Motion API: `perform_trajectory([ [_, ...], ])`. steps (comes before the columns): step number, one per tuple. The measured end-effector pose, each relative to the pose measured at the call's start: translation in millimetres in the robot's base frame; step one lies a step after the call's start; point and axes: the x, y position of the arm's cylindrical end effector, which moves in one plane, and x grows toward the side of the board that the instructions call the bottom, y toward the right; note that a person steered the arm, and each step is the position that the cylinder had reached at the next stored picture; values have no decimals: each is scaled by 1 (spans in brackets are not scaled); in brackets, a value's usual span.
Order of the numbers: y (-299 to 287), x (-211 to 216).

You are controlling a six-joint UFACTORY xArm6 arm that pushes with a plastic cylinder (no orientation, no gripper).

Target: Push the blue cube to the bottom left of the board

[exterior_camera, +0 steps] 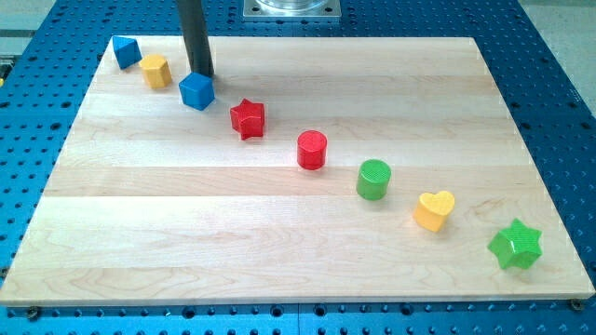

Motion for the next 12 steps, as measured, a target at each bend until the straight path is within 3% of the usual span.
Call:
perform_trajectory([
  [2,-48,27],
  [3,-83,6],
  [5,44,4],
  [6,-26,62],
  [7,-49,154],
  [9,20,218],
  [11,24,275],
  [12,-32,278],
])
